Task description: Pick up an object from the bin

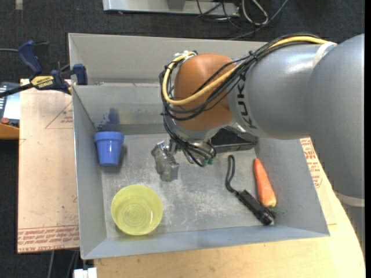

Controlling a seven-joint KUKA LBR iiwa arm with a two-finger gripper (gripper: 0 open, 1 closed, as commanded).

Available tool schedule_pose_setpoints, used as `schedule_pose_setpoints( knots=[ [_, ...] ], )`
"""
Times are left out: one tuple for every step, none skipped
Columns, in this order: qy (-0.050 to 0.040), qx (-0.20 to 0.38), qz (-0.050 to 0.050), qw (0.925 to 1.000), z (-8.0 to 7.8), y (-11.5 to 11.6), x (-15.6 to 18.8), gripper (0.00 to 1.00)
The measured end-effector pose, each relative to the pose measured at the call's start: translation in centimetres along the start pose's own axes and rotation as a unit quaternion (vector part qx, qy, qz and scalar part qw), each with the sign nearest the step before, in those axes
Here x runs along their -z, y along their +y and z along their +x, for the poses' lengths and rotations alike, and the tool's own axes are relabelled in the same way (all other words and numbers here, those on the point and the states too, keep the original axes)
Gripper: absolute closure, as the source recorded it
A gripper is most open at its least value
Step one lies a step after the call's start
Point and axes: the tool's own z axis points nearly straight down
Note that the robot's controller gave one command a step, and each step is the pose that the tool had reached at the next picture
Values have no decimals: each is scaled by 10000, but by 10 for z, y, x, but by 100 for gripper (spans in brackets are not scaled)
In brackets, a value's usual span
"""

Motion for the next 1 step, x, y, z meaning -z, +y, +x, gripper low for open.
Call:
schedule_pose_setpoints(
  knots=[
    [-19, 914, -39, 9958, -7, 74, 16, 0]
  ],
)
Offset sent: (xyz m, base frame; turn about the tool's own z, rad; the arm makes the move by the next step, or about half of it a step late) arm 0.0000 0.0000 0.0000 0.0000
